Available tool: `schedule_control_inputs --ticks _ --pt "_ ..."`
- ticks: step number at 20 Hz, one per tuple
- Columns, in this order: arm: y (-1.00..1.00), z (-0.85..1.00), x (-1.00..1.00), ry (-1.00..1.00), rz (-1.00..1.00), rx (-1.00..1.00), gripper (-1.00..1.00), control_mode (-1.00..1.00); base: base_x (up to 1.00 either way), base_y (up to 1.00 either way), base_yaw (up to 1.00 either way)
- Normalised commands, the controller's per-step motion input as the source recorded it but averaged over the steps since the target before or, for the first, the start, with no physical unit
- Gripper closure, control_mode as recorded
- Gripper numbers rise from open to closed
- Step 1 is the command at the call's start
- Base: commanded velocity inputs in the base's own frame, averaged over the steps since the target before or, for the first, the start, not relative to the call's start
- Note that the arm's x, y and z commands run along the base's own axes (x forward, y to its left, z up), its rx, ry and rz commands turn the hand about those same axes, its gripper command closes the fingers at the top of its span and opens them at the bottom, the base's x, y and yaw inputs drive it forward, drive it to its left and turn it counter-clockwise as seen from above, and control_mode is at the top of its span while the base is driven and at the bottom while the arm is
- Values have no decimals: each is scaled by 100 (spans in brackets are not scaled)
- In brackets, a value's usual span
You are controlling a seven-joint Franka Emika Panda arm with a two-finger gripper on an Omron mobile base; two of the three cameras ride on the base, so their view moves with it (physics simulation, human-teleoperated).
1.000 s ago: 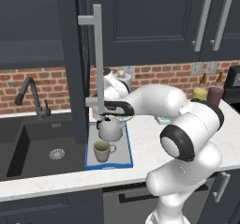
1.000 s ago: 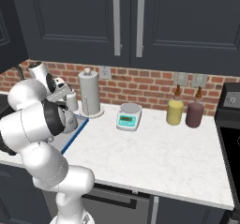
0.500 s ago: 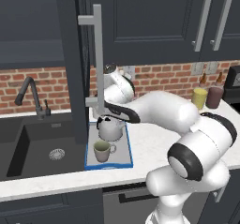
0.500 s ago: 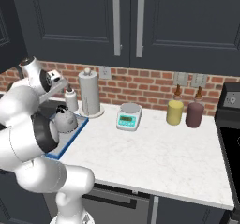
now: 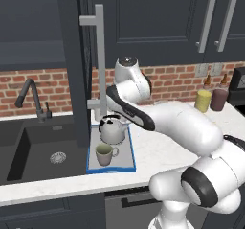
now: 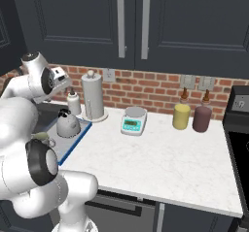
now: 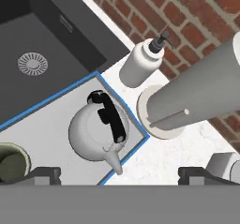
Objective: Pick the kettle from the counter and place it on the tray. Then pick the mug from the cabinet and place it on the tray. Then close the cabinet doors.
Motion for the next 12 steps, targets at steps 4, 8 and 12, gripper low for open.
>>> schedule_control_inputs --ticks 4,8,12 --pt "-36 38 -57 -6 -1 12 -100 -100 0 0 0" --pt "-40 27 -69 -8 -5 11 -100 -100 0 0 0" --pt "-45 21 -78 -11 -5 12 -100 -100 0 0 0"
